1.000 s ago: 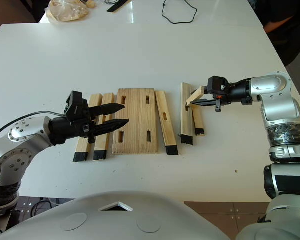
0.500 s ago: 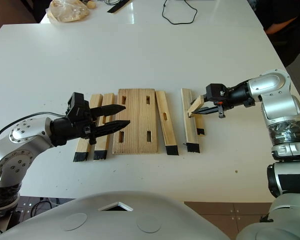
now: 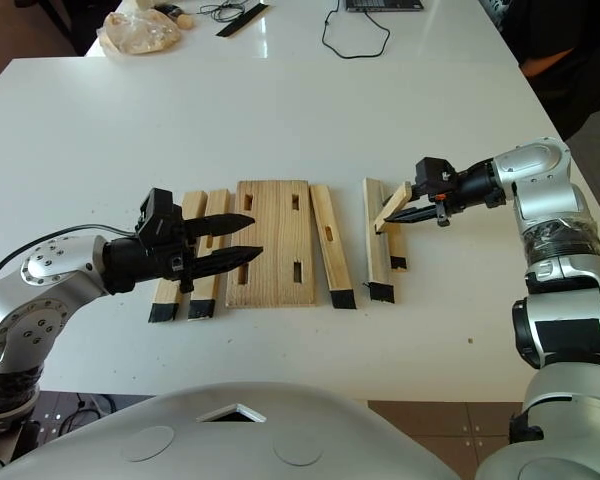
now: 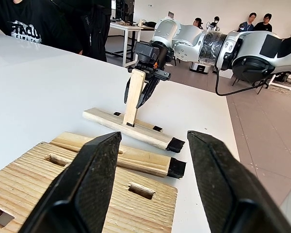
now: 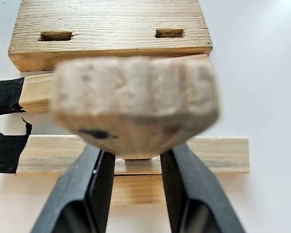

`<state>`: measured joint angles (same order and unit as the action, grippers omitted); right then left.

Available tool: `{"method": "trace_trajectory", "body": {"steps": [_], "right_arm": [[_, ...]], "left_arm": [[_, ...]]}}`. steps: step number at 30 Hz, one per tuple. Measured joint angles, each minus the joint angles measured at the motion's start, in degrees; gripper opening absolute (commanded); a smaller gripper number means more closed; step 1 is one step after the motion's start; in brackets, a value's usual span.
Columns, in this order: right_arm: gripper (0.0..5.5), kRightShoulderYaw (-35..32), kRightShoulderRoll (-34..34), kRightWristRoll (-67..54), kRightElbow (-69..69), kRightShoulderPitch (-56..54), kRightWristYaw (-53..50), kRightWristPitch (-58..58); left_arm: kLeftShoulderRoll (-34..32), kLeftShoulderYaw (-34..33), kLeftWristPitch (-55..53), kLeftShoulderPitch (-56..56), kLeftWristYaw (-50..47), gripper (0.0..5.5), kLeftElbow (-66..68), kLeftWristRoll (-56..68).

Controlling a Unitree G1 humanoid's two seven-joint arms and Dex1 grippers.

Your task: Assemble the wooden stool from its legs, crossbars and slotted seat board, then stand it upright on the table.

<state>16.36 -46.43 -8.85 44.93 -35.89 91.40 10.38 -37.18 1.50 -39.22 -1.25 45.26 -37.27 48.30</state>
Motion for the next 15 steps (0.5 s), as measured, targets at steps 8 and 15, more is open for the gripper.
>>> {"method": "trace_trajectory", "body": {"steps": [8,15], "right_arm": [[2.15,-0.99,6.24,-0.19,0.83,6.88,-6.65,-3.01],[2.87,-2.55,6.36,0.00,-1.28,7.06,-7.10,-4.53]], "left_arm": [[-0.67,0.48,0.01,-0.01,0.65,2.53,0.28,-0.46],[-0.66,0.62,0.14,0.25,1.13,2.53,0.74,-1.22]]}}
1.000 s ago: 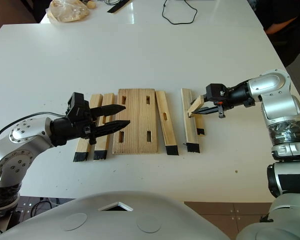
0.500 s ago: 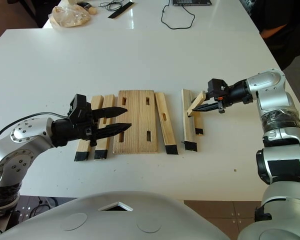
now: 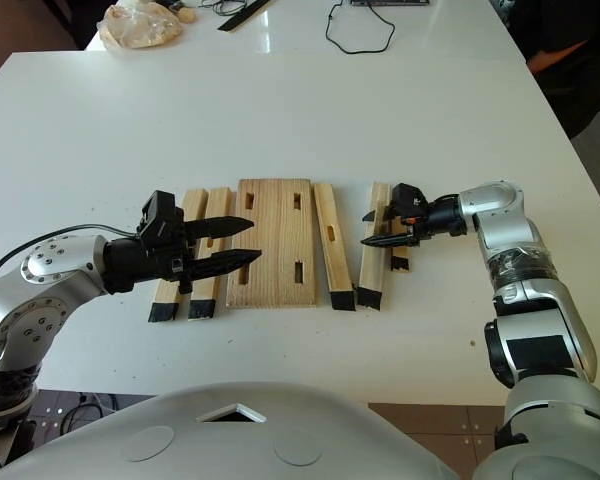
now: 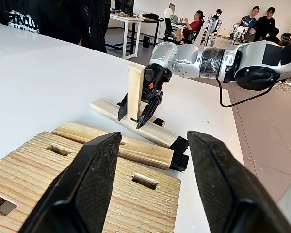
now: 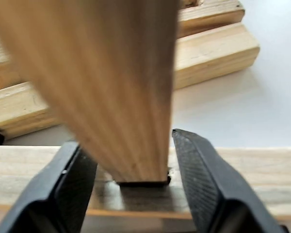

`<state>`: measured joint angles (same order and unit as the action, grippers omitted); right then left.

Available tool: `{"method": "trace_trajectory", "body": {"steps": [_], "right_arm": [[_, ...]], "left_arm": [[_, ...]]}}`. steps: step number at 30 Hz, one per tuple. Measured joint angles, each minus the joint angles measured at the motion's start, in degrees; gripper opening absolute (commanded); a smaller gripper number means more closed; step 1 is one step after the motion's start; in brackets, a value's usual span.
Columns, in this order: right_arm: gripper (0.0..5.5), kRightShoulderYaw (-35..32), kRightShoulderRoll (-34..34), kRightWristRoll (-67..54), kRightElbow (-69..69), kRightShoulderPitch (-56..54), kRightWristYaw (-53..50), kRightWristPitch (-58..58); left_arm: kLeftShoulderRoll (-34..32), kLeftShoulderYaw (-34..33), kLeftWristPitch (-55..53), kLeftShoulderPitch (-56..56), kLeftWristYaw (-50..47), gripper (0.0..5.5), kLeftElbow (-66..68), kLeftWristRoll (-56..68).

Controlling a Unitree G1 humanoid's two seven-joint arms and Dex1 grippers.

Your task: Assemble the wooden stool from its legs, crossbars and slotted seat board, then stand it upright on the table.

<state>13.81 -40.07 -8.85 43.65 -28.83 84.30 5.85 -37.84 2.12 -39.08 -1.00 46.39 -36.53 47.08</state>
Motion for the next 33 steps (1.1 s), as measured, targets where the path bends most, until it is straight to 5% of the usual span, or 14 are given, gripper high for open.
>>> {"method": "trace_trajectory", "body": {"steps": [17,33], "right_arm": [[2.87,-18.55,-5.88,-25.65,-42.39,2.28,-3.14,-34.67],[2.87,-18.59,-0.62,-29.14,-43.33,-1.99,-13.05,-39.44]], "left_arm": [[0.05,-0.09,1.24,-0.22,0.56,2.53,0.41,-1.24],[0.18,0.31,1.37,0.37,0.79,2.53,1.42,-2.45]]}}
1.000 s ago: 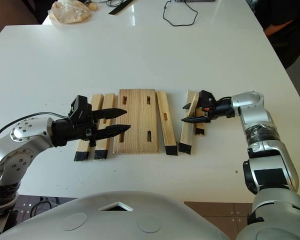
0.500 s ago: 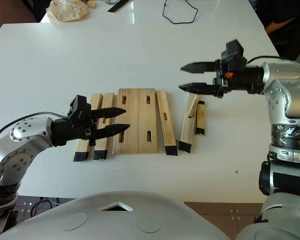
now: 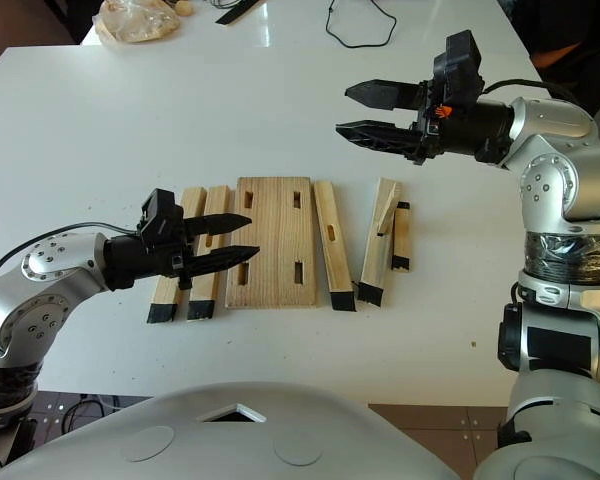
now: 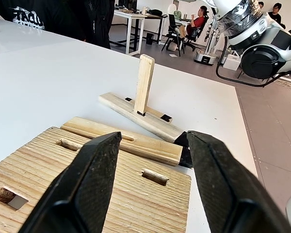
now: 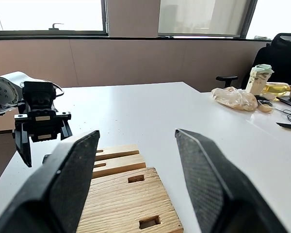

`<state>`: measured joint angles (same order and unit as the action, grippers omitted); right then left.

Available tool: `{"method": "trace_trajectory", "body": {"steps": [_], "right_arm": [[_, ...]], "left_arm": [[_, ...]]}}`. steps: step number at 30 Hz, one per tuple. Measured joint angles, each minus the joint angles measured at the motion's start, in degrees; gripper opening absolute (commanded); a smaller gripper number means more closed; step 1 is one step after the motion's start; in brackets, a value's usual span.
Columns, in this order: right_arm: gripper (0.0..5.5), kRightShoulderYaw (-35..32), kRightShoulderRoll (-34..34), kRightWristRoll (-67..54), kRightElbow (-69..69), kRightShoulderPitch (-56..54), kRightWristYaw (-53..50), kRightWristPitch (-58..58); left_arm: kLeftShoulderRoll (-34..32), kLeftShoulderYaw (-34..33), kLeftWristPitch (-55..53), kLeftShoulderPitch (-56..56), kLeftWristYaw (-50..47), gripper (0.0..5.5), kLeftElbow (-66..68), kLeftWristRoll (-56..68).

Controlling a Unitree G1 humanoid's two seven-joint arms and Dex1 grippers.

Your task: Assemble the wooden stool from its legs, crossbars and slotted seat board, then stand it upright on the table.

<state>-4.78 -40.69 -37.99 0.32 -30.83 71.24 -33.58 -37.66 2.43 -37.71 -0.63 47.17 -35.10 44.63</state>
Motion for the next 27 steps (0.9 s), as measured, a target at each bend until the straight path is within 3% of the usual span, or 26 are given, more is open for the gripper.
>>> {"method": "trace_trajectory", "body": {"steps": [5,9,15,19,22,27], "right_arm": [[2.87,6.47,3.06,6.87,3.97,9.57,0.66,9.95],[2.87,6.18,4.35,7.39,6.95,10.03,0.62,15.84],[2.87,1.67,4.37,1.57,2.49,10.80,-3.13,6.85],[2.87,-3.72,3.33,-11.16,-11.15,11.42,-6.29,-3.46],[2.87,-3.70,0.86,-13.63,-20.57,19.65,-5.48,-6.05],[2.87,0.98,-5.26,0.79,-21.75,40.55,-1.81,2.95]], "left_arm": [[0.24,0.33,0.21,-0.02,0.01,2.53,0.10,-0.52],[0.06,0.43,0.22,-0.02,0.69,2.53,0.44,-0.72],[-0.13,0.07,0.24,-0.43,0.86,2.53,0.50,-0.74],[0.15,-0.13,0.50,-1.82,0.27,2.53,-0.28,-0.76],[0.27,-0.27,0.87,-3.15,-0.32,2.53,-0.76,-1.15],[0.26,-0.58,1.11,-4.27,-0.87,2.53,-1.79,-1.26]]}}
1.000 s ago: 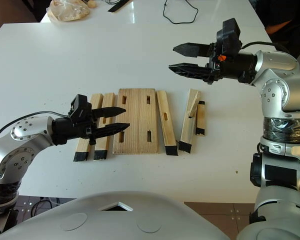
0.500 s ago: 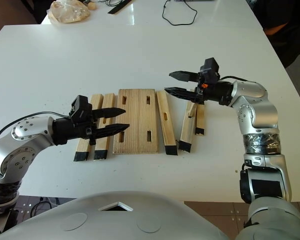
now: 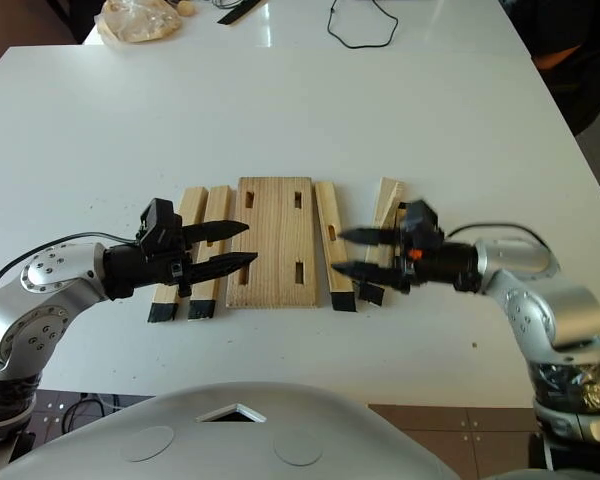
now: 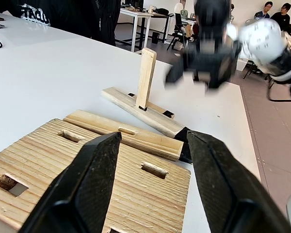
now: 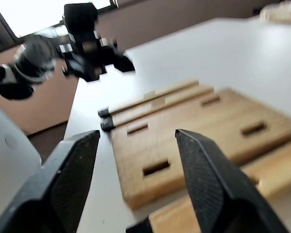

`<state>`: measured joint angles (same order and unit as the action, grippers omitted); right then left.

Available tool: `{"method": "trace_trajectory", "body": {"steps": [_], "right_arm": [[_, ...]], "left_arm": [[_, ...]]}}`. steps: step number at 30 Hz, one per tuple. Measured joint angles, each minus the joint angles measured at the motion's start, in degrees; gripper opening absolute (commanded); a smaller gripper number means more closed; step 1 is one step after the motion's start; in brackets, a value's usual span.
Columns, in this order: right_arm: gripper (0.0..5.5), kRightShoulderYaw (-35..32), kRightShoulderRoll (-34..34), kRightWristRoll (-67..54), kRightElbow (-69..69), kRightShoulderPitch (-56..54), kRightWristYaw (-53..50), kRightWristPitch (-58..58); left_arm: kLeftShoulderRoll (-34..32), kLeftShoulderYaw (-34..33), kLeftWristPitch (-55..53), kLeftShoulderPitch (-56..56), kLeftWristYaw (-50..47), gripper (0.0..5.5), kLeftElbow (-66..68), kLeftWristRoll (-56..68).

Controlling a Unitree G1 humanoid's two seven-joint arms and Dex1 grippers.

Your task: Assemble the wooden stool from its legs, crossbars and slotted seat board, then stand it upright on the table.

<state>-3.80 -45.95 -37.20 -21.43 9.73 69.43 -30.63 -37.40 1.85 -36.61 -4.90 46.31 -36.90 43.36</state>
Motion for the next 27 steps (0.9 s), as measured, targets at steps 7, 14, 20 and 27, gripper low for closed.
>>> {"method": "trace_trajectory", "body": {"steps": [7,14,20,27], "right_arm": [[2.87,6.88,-1.83,16.34,11.32,2.75,2.93,17.93],[2.87,7.80,-5.50,22.01,20.48,-0.57,5.70,31.47],[2.87,3.09,-8.13,16.44,18.57,-0.65,6.73,25.82],[3.51,-2.11,-5.74,14.41,9.98,-1.48,-6.44,15.27]], "left_arm": [[0.42,0.80,0.17,-0.29,-0.74,2.53,-0.17,-0.73],[0.19,0.93,1.21,-1.26,-0.78,2.53,-0.28,-1.79],[0.26,1.32,1.81,-2.61,-1.14,2.53,-1.07,-2.16],[0.90,1.01,2.61,-5.21,-2.49,2.53,-1.88,-2.56]]}}
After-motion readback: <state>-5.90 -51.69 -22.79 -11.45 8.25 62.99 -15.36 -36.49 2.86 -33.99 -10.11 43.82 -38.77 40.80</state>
